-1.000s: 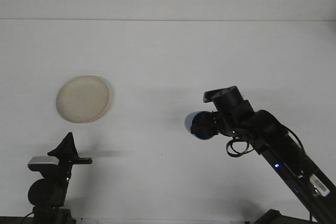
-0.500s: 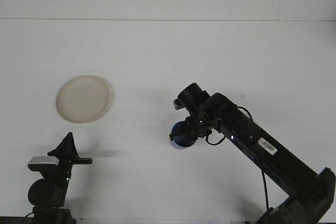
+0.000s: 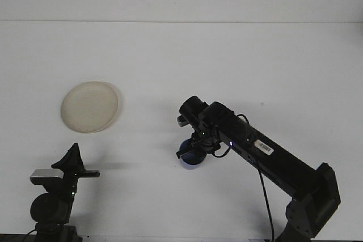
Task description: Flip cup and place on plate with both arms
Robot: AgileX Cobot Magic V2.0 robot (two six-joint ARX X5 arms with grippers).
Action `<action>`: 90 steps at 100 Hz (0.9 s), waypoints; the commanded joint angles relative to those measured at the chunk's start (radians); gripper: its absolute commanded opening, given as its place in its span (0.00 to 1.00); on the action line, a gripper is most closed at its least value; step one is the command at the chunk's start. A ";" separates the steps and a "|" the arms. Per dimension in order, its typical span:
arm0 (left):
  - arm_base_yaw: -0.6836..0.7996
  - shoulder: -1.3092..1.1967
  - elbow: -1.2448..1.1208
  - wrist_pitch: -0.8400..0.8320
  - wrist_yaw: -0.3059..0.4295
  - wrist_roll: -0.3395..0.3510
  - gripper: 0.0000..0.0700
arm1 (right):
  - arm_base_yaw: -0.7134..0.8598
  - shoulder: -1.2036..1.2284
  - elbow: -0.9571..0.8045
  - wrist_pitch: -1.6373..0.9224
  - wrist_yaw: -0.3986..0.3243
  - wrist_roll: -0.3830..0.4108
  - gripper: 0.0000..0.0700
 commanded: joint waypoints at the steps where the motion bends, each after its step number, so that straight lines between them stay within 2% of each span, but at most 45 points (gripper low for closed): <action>1: -0.002 -0.002 -0.019 0.010 0.005 -0.005 0.02 | 0.010 0.029 0.024 0.004 0.000 -0.016 0.00; 66: -0.002 -0.002 -0.019 0.010 0.005 -0.005 0.02 | 0.016 0.033 0.024 0.021 -0.003 -0.044 0.02; 70: -0.002 -0.002 -0.019 0.010 0.005 -0.005 0.02 | 0.016 0.033 0.024 0.021 -0.003 -0.044 0.06; 82: -0.002 -0.002 -0.019 0.010 0.005 -0.005 0.02 | 0.016 0.033 0.024 0.021 -0.003 -0.044 0.29; 90: -0.002 -0.002 -0.019 0.010 0.005 -0.005 0.02 | 0.016 0.033 0.024 0.022 -0.003 -0.043 0.37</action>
